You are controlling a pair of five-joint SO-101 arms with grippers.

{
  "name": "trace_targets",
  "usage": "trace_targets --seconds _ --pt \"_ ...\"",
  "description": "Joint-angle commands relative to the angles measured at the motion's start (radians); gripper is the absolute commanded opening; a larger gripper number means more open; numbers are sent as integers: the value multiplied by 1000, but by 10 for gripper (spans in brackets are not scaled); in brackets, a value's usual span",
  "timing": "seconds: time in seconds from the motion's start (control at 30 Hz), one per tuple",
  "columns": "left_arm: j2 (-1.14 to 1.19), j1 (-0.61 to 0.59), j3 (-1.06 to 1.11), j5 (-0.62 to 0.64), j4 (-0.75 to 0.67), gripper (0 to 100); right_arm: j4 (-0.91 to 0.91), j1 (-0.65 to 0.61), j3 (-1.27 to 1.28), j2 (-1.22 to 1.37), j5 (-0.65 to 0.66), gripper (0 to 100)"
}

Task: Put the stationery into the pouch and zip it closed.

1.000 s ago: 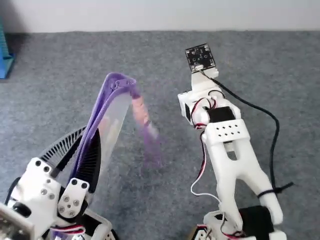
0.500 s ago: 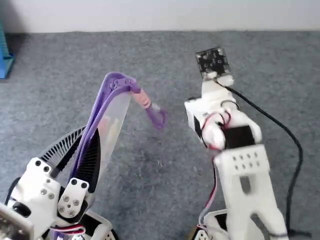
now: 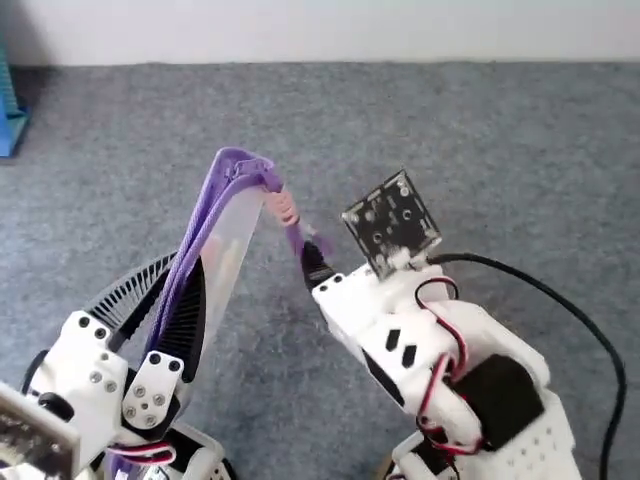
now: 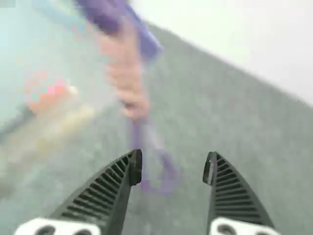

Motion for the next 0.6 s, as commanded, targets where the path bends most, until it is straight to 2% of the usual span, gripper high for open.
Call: trace_targets --seconds 0.0,0.33,0.57 --pt "2 -5 -8 3 -3 11 5 -50 -155 42 -9 199" --pt "2 -5 -7 -20 -3 11 4 -136 -402 288 -18 199" --pt "2 -5 -7 -25 -9 11 5 -182 -431 325 -17 198"
